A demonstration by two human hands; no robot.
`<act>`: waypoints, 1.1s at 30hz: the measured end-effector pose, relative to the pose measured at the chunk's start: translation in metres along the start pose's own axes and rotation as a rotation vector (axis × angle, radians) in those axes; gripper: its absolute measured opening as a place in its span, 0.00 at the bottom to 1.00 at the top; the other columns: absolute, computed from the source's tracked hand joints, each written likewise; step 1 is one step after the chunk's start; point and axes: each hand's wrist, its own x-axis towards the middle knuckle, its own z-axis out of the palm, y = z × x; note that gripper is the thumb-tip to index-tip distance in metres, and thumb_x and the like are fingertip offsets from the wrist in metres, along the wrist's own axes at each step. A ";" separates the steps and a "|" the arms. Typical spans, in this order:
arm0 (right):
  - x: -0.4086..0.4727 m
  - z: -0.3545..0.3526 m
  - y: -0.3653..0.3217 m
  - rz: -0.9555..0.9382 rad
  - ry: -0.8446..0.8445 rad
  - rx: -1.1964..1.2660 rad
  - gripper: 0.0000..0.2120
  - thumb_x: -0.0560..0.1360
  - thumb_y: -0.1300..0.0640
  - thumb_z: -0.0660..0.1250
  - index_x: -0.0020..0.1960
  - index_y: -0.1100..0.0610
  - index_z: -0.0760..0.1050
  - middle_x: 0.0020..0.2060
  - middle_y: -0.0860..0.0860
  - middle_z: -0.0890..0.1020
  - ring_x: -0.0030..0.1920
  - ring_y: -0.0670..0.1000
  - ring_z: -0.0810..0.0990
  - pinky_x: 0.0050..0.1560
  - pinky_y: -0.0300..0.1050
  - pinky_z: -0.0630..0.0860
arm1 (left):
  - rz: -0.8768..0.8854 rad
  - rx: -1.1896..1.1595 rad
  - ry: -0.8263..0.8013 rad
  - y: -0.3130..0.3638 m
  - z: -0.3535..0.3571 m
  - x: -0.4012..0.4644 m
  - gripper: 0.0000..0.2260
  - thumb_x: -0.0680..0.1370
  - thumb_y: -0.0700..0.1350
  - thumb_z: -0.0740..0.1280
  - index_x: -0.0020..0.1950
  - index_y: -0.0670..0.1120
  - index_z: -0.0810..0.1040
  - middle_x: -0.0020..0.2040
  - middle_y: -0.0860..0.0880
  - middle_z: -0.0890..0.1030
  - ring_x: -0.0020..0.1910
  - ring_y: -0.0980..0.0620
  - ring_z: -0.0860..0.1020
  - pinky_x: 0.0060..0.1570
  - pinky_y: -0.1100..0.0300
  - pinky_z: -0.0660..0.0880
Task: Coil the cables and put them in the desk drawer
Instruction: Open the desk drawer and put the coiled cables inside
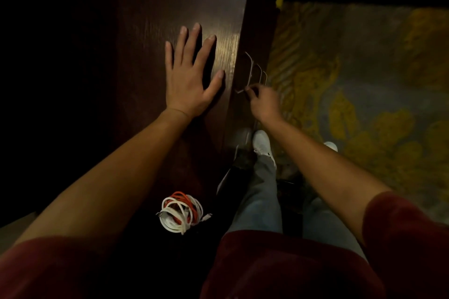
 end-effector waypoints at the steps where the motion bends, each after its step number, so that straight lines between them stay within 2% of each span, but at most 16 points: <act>1: -0.001 0.000 0.002 0.002 -0.006 0.009 0.14 0.83 0.51 0.62 0.63 0.55 0.80 0.47 0.54 0.85 0.43 0.52 0.83 0.45 0.53 0.81 | 0.000 -0.004 -0.002 0.000 0.000 0.000 0.29 0.82 0.60 0.58 0.81 0.50 0.60 0.82 0.42 0.57 0.82 0.39 0.52 0.77 0.35 0.47; 4: -0.001 0.001 0.002 0.043 -0.038 0.110 0.14 0.83 0.51 0.62 0.64 0.54 0.79 0.47 0.55 0.85 0.40 0.51 0.83 0.39 0.49 0.80 | 0.004 0.003 -0.005 0.002 0.001 -0.001 0.29 0.82 0.61 0.58 0.81 0.50 0.60 0.82 0.42 0.56 0.82 0.39 0.52 0.77 0.35 0.47; 8: 0.004 0.000 -0.004 0.130 -0.064 0.274 0.17 0.82 0.46 0.63 0.63 0.55 0.79 0.44 0.54 0.83 0.31 0.46 0.76 0.29 0.38 0.68 | 0.004 0.000 0.001 0.000 0.000 -0.001 0.29 0.82 0.61 0.57 0.81 0.50 0.60 0.82 0.43 0.57 0.82 0.39 0.52 0.77 0.35 0.47; 10: 0.006 0.000 -0.006 0.154 -0.080 0.262 0.16 0.83 0.47 0.62 0.63 0.55 0.80 0.40 0.52 0.80 0.29 0.45 0.72 0.27 0.38 0.65 | 0.006 -0.004 0.008 0.002 0.000 -0.002 0.29 0.82 0.61 0.57 0.81 0.50 0.60 0.82 0.43 0.57 0.82 0.39 0.53 0.77 0.35 0.48; 14: 0.006 -0.002 -0.009 0.101 -0.089 0.161 0.16 0.85 0.49 0.59 0.65 0.55 0.78 0.39 0.50 0.78 0.32 0.45 0.73 0.29 0.40 0.67 | 0.004 -0.005 0.014 0.001 0.000 -0.003 0.29 0.82 0.61 0.57 0.81 0.50 0.60 0.82 0.43 0.57 0.81 0.39 0.53 0.77 0.35 0.49; 18: 0.000 -0.015 -0.003 0.052 -0.078 0.123 0.15 0.85 0.52 0.58 0.61 0.58 0.79 0.33 0.50 0.75 0.30 0.46 0.71 0.24 0.36 0.65 | 0.007 -0.017 0.024 0.001 0.001 -0.003 0.29 0.82 0.61 0.58 0.81 0.50 0.60 0.82 0.43 0.58 0.82 0.40 0.53 0.77 0.35 0.49; 21: -0.005 -0.032 0.010 0.023 -0.050 0.091 0.12 0.85 0.52 0.59 0.54 0.56 0.80 0.36 0.53 0.78 0.34 0.50 0.74 0.31 0.42 0.68 | -0.003 -0.024 0.027 0.000 0.002 -0.003 0.29 0.82 0.60 0.59 0.81 0.51 0.61 0.82 0.44 0.57 0.82 0.41 0.52 0.78 0.36 0.48; 23: -0.007 -0.044 0.022 0.004 -0.032 0.083 0.11 0.84 0.53 0.60 0.49 0.54 0.78 0.39 0.55 0.79 0.36 0.51 0.75 0.35 0.44 0.64 | -0.005 -0.033 0.038 -0.001 0.002 -0.003 0.29 0.82 0.60 0.59 0.81 0.51 0.61 0.82 0.45 0.58 0.82 0.41 0.53 0.78 0.37 0.48; 25: -0.010 -0.059 0.033 -0.015 -0.015 0.063 0.12 0.84 0.54 0.61 0.48 0.57 0.80 0.38 0.55 0.79 0.36 0.51 0.75 0.36 0.42 0.64 | -0.005 -0.045 0.045 -0.001 0.001 -0.004 0.28 0.82 0.60 0.60 0.80 0.52 0.62 0.82 0.45 0.58 0.82 0.41 0.53 0.78 0.37 0.49; 28: -0.023 -0.080 0.052 -0.012 0.014 0.080 0.10 0.85 0.55 0.60 0.49 0.55 0.78 0.33 0.48 0.76 0.31 0.45 0.72 0.27 0.35 0.64 | -0.008 -0.065 0.045 0.002 0.000 -0.004 0.28 0.82 0.59 0.60 0.80 0.52 0.62 0.82 0.45 0.59 0.82 0.42 0.54 0.78 0.37 0.49; 30: -0.031 -0.090 0.063 -0.001 0.077 0.073 0.10 0.85 0.54 0.60 0.50 0.53 0.78 0.33 0.46 0.75 0.32 0.42 0.72 0.29 0.38 0.64 | -0.007 -0.065 0.043 0.002 0.000 -0.005 0.28 0.82 0.59 0.60 0.80 0.52 0.62 0.82 0.45 0.59 0.82 0.42 0.53 0.78 0.37 0.48; 33: -0.045 -0.106 0.076 0.056 0.162 0.097 0.14 0.85 0.52 0.59 0.54 0.59 0.79 0.39 0.54 0.79 0.37 0.50 0.75 0.38 0.44 0.68 | -0.004 -0.063 0.035 0.002 -0.001 -0.006 0.28 0.82 0.60 0.58 0.80 0.52 0.61 0.82 0.45 0.57 0.82 0.42 0.53 0.78 0.37 0.48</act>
